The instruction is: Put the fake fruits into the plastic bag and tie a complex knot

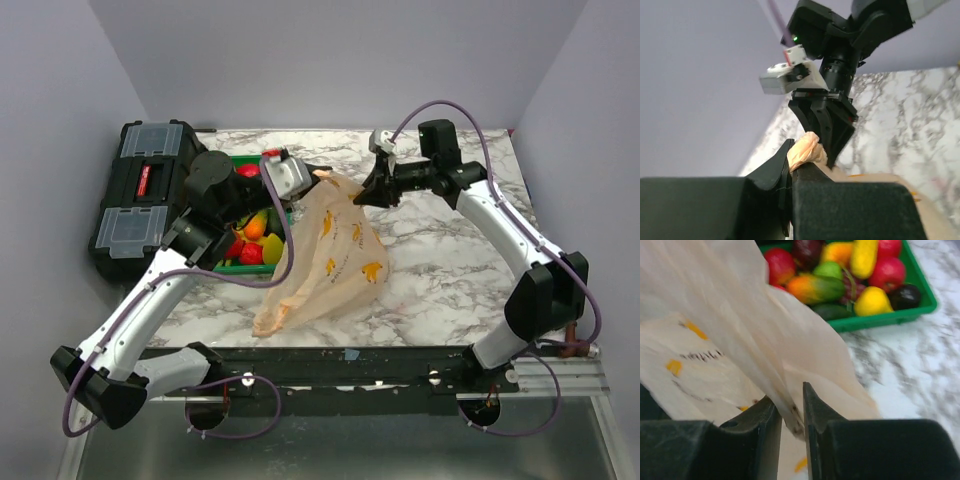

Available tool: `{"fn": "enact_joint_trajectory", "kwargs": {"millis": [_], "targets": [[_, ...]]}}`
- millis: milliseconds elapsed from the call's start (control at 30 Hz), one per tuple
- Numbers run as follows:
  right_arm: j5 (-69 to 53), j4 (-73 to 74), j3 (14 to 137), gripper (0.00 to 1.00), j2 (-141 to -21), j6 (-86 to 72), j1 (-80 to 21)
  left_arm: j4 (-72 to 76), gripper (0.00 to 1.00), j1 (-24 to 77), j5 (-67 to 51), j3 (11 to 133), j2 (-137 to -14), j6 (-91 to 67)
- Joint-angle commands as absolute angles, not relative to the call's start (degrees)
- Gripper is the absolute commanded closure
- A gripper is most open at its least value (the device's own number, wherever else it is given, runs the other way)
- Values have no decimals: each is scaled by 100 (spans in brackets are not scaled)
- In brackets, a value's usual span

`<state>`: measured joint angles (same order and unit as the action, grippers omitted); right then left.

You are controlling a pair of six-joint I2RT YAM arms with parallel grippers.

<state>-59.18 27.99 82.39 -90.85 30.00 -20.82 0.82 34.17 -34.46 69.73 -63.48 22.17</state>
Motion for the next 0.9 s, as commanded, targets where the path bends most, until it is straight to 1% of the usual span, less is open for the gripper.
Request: {"fn": "enact_joint_trajectory", "kwargs": {"millis": [0, 33, 67, 133, 167, 200, 267, 367, 400, 467, 533, 667, 867], "targets": [[-4754, 2045, 8357, 59, -9538, 3326, -1758, -666, 100, 2871, -3346, 7451, -6583, -768], [-4556, 1674, 8430, 48, -9644, 3040, -1701, -742, 100, 2865, -3083, 7461, -6612, -1065], [-4500, 1515, 8691, 39, -9786, 2739, -1627, -697, 100, 2865, -2946, 7385, -6609, -1371], [-4302, 1501, 9216, 26, -9983, 2081, -1601, -603, 100, 2882, -2442, 7201, -6564, -1675], [-4230, 1584, 9393, 15, -9974, 1854, -1605, -654, 100, 2883, -2055, 7181, -6585, -1887], [-4135, 1586, 9432, 11, -9884, 1529, -1608, -805, 100, 2875, -1731, 7236, -6652, -2099], [-3676, 1503, 9299, 9, -9583, 632, -1607, -883, 100, 2857, -1266, 7277, -6734, -2350], [-3329, 1808, 8848, 0, -8999, 24, -1629, -1004, 100, 2856, -821, 7422, -6920, -2736], [-3241, 1855, 8623, 0, -8806, -293, -1677, -1058, 100, 2856, -746, 7480, -6986, -2839], [-3010, 1890, 8181, 0, -8393, -380, -1890, -1113, 100, 2856, -756, 7576, -7106, -2981], [-2528, 1801, 7788, 0, -8058, -319, -2348, -1204, 100, 2856, -743, 7682, -7218, -3135], [-1821, 1604, 7443, 0, -7988, -97, -3106, -1351, 100, 2856, -764, 7894, -7424, -3338], [-750, 1188, 7031, 0, -8062, -60, -3937, -1392, 100, 2856, -730, 8060, -7541, -3581]]}}
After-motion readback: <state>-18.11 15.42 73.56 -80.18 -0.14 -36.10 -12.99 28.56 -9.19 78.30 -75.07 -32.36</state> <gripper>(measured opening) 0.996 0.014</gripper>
